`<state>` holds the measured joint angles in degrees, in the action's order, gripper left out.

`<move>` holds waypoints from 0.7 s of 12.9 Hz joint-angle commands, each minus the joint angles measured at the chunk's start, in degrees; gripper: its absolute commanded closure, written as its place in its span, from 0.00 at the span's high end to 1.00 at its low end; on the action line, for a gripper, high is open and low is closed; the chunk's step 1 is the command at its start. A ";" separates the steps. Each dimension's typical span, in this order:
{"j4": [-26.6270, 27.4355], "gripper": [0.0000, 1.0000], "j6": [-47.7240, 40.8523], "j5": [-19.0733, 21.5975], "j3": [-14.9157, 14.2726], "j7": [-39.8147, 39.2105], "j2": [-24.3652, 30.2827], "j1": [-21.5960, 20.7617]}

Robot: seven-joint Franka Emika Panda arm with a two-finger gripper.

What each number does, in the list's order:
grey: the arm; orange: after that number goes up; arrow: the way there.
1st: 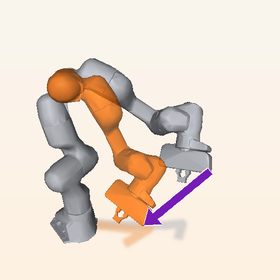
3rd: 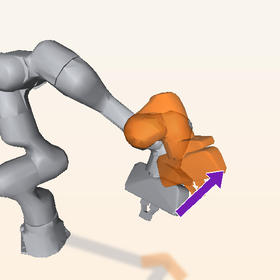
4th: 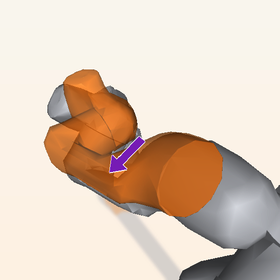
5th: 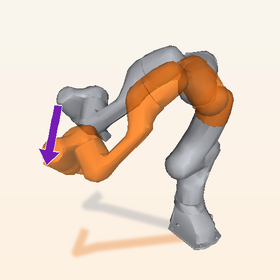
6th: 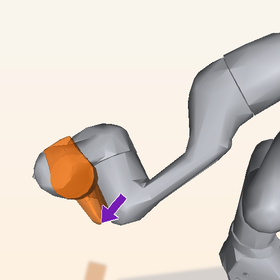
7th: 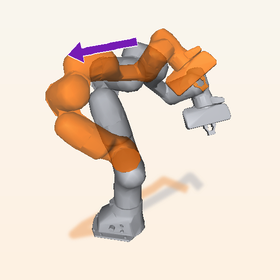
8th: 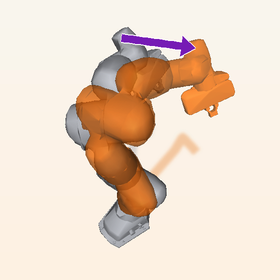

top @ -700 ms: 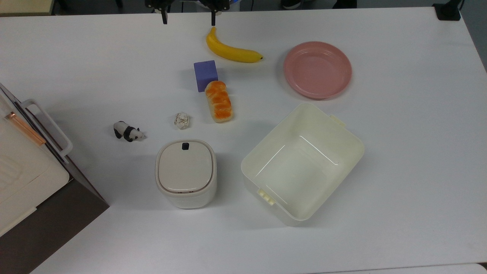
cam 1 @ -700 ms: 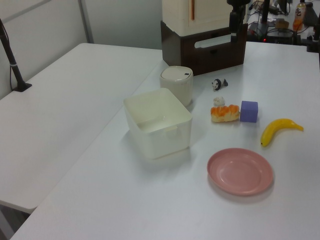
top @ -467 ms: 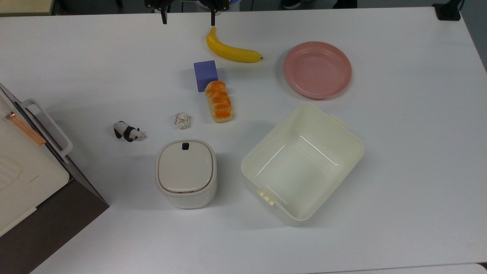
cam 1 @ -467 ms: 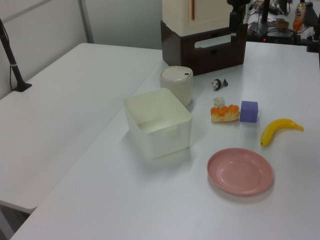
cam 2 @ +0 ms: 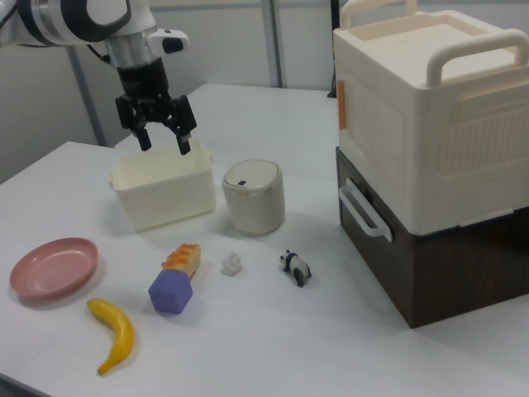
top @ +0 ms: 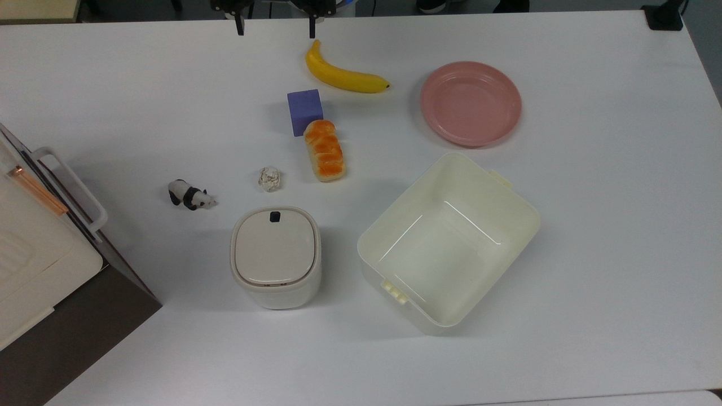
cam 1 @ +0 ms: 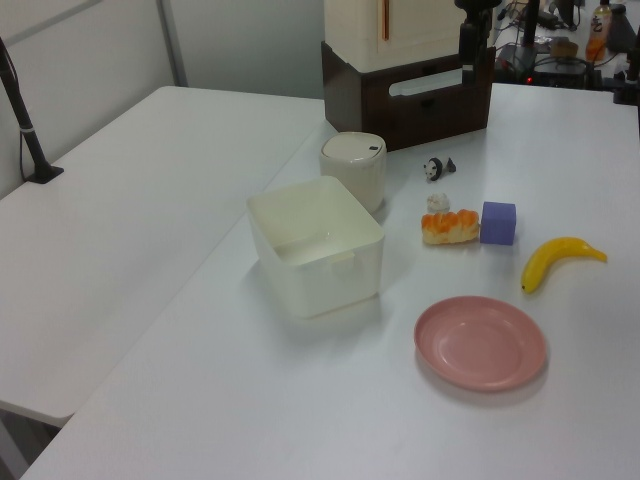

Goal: Open the trash can

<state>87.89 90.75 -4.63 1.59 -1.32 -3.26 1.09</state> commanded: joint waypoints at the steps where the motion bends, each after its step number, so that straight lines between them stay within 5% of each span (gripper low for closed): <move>1: -0.44 0.83 -0.84 -0.12 -0.09 0.45 0.10 -0.12; 5: -0.26 0.06 -0.66 0.06 0.00 0.18 0.10 -0.21; 9: -0.18 0.00 -0.84 0.06 0.00 0.09 0.10 -0.30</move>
<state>87.89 90.75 -4.63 1.59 -1.33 -3.28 1.09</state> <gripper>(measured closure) 0.837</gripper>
